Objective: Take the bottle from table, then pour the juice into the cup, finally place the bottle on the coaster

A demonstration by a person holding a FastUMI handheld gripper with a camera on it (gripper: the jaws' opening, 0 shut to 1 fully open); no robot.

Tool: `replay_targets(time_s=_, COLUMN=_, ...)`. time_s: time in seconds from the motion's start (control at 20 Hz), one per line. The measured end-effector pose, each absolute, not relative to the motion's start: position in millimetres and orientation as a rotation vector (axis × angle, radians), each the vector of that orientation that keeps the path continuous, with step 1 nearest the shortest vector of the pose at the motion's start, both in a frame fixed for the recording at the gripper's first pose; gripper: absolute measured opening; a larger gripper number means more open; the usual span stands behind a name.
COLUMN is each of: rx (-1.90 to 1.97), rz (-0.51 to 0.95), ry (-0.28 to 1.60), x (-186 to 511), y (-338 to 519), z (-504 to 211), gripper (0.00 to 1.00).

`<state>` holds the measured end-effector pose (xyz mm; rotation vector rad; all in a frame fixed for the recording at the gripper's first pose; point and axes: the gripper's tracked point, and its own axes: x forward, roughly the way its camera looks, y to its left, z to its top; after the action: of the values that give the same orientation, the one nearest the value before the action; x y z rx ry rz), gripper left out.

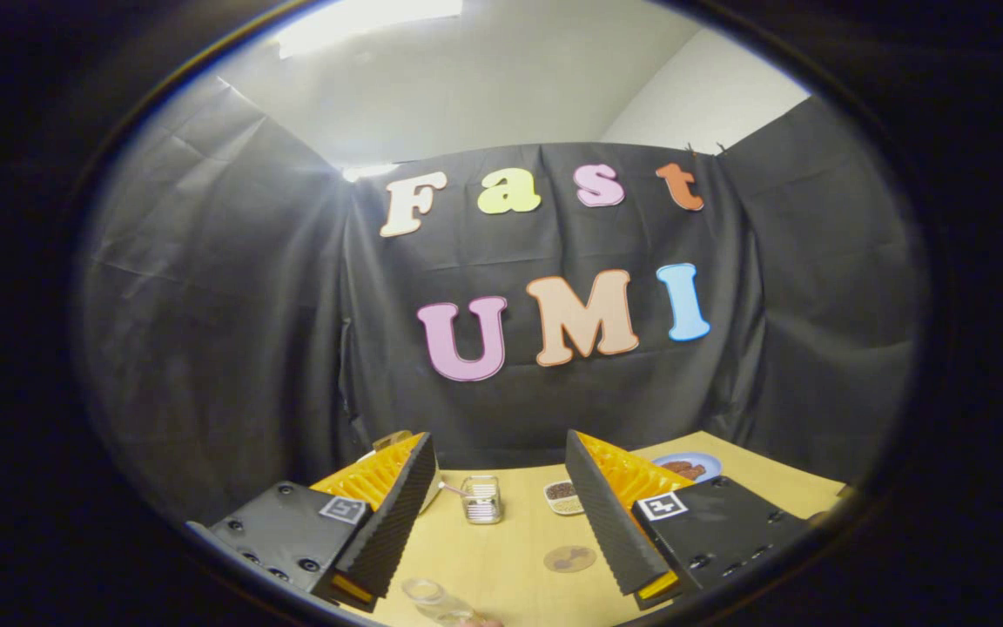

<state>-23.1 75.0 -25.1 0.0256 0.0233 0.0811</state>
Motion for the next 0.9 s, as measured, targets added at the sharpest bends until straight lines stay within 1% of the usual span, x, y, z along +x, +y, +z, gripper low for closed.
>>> replay_targets(time_s=0.25, rx=0.026, rz=0.108, ry=0.066, x=-32, y=96, z=-54, gripper=0.96)
replay_targets(time_s=0.65, rx=-0.009, rz=0.137, ry=0.233, x=-49, y=119, z=-146, gripper=0.96)
replay_targets(time_s=0.9, rx=-0.012, rz=0.119, ry=0.335, x=-58, y=121, z=-200, gripper=0.97)
